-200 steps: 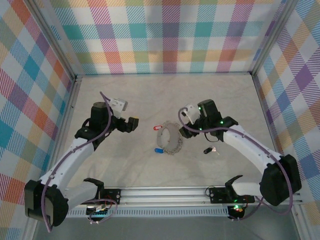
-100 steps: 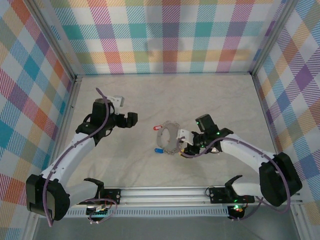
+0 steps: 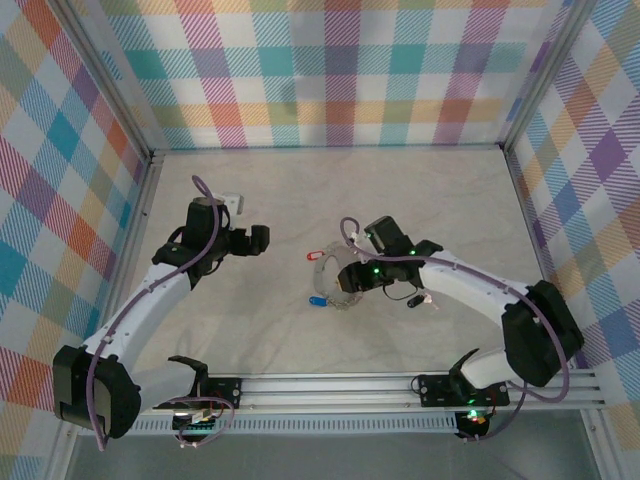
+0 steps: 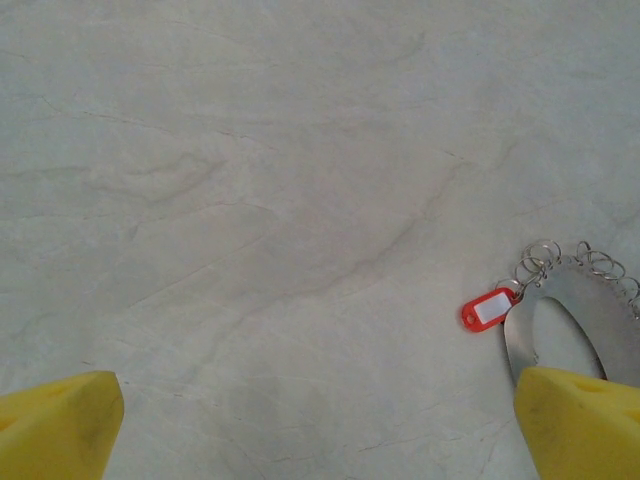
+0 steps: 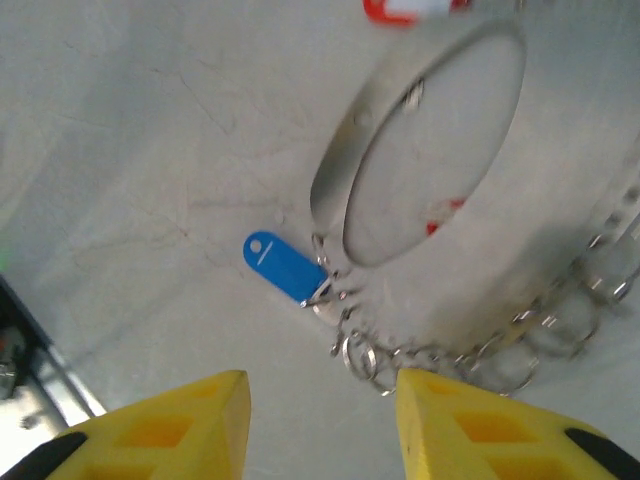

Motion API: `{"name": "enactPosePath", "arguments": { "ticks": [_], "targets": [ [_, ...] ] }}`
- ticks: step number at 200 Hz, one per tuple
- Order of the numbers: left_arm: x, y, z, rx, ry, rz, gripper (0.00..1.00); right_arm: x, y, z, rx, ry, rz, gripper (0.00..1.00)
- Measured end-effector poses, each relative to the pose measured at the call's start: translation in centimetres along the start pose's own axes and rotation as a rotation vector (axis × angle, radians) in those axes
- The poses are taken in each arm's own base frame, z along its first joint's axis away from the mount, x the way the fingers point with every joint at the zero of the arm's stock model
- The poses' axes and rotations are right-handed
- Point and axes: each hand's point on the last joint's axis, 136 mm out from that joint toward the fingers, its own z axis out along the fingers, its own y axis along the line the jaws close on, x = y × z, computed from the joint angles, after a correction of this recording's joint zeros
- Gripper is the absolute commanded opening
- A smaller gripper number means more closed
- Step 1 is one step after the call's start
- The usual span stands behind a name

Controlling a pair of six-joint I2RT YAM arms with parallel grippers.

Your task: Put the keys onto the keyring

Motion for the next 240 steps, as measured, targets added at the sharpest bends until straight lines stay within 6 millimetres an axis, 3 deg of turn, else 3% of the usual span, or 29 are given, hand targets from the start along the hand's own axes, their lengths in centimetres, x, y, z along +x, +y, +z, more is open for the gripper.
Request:
{"name": "enactPosePath", "arguments": {
  "ticks": [50,69,104,121,158,184,221,240],
  "targets": [
    [1.4,0.2,0.9,-0.01,0.064,0.008,1.0,4.2,-1.4,3.8,0.03,0.203,0.19,0.43],
    [1.5,0.3,0.8,-0.012,0.069,0.01,1.0,4.8,-1.6,4.4,0.027,0.236,0.215,0.48],
    [1.5,0.4,0.8,-0.016,0.069,0.016,1.0,5.2,-1.4,5.3,0.003,0.268,0.23,0.49],
    [1.5,0.4,0.7,-0.015,0.067,0.016,1.0,5.0,-0.7,5.7,-0.015,0.278,0.219,0.51],
    [1.4,0.3,0.7,-0.014,0.066,0.015,1.0,2.4,3.0,7.0,-0.121,0.275,0.141,0.54],
    [1.4,0.3,0.7,-0.014,0.066,0.015,1.0,1.2,4.8,6.8,-0.173,0.253,0.089,0.56],
    [1.4,0.3,0.7,-0.014,0.066,0.015,1.0,0.4,5.1,4.3,-0.174,0.184,0.044,0.56],
    [1.5,0.1,0.7,-0.002,0.068,0.015,1.0,-0.5,3.5,2.5,-0.128,0.115,0.054,0.51]
  ]
}}
